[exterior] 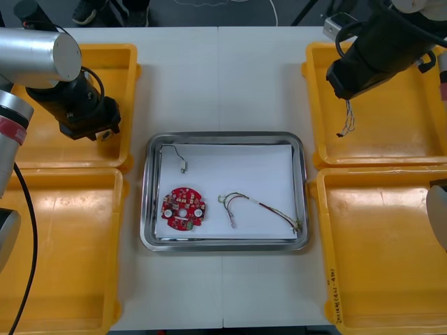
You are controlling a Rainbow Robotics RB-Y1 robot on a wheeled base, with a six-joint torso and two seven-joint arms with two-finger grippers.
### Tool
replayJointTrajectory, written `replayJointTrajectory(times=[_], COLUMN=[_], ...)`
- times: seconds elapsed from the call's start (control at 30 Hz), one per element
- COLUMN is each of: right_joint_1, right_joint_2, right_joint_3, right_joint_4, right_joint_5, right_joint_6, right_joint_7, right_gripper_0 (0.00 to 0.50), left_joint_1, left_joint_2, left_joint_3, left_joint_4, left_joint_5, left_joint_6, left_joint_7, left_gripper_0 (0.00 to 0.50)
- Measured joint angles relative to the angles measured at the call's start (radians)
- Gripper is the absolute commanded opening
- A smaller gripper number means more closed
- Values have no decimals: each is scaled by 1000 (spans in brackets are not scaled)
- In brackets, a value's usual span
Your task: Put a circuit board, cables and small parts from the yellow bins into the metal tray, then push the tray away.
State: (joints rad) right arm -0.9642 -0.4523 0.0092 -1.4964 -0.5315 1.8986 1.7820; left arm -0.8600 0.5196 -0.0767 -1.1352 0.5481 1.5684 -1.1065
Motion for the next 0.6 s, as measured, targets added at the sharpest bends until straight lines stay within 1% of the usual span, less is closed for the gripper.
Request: replayJointTrajectory(times=[0.13, 0.27, 0.37, 0.5, 0.6], right_joint_1=[27, 41, 42, 43, 43], right_joint_2=[0, 0, 0, 0, 0], right_joint_3=[28, 45, 79, 154, 218], right_joint_4=[-90, -147, -175, -209, -218], right_joint_5=[-58, -110, -115, -116, -115], right_joint_6=[12, 16, 17, 17, 10], right_joint_7=[126, 144, 149, 207, 218], right_gripper_0=[0, 0, 0, 0, 0], left_joint_1=[0, 0, 1, 5, 7], left_joint_2=[0, 0, 0, 0, 0], left_joint_3=[0, 0, 0, 0, 0], left_joint_4=[4, 24, 41, 45, 45], left_joint_5=[0, 1, 2, 4, 5], left_joint_6=[-24, -55, -71, -87, -91], left_joint_7=[0, 0, -1, -1, -3], left_gripper_0=[500, 500, 500, 500, 500])
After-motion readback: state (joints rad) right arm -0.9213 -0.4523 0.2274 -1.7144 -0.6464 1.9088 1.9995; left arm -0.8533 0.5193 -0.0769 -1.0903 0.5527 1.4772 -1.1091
